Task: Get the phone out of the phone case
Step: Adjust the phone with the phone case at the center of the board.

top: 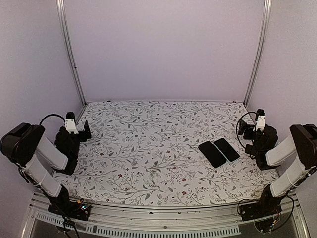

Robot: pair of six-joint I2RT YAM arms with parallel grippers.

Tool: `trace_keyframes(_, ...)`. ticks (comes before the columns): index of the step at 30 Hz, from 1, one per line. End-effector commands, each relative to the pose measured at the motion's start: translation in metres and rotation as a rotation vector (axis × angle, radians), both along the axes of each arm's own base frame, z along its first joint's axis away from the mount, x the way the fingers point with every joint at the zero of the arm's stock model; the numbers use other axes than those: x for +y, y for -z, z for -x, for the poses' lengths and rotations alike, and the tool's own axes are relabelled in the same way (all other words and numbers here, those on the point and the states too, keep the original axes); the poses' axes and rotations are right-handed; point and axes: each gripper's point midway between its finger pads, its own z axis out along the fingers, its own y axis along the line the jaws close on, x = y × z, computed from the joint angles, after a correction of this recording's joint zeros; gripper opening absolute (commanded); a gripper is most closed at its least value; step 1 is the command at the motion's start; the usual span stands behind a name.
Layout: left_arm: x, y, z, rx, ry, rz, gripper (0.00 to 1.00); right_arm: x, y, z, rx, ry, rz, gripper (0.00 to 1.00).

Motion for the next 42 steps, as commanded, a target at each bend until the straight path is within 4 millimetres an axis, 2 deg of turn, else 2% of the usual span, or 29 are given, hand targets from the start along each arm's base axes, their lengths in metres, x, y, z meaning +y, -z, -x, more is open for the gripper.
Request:
trace_keyframes(1, 0.003, -0.001, -0.003, -0.002, -0.004, 0.002, 0.99, 0.001, 0.001, 0.001, -0.003, -0.009, 0.006, 0.99)
trace_keyframes(23, 0.003, -0.001, -0.003, -0.001, -0.006, 0.004, 0.99, 0.001, 0.001, 0.001, -0.003, -0.013, 0.006, 0.99)
trace_keyframes(31, 0.001, -0.013, 0.015, -0.066, -0.020, -0.014, 0.99, 0.001, 0.000, 0.001, -0.006, -0.009, 0.006, 0.99)
trace_keyframes(34, 0.000, -0.013, 0.015, -0.066, -0.018, -0.017, 0.99, 0.005, 0.000, -0.002, 0.010, -0.033, 0.008, 0.99)
trace_keyframes(38, -0.001, -0.013, 0.014, -0.064, -0.016, -0.018, 0.99, 0.012, -0.010, -0.010, 0.032, -0.079, 0.051, 0.99)
trace_keyframes(42, -0.003, -0.020, 0.010, -0.059, -0.004, -0.032, 0.99, 0.011, -0.015, -0.008, 0.039, -0.070, 0.060, 0.99)
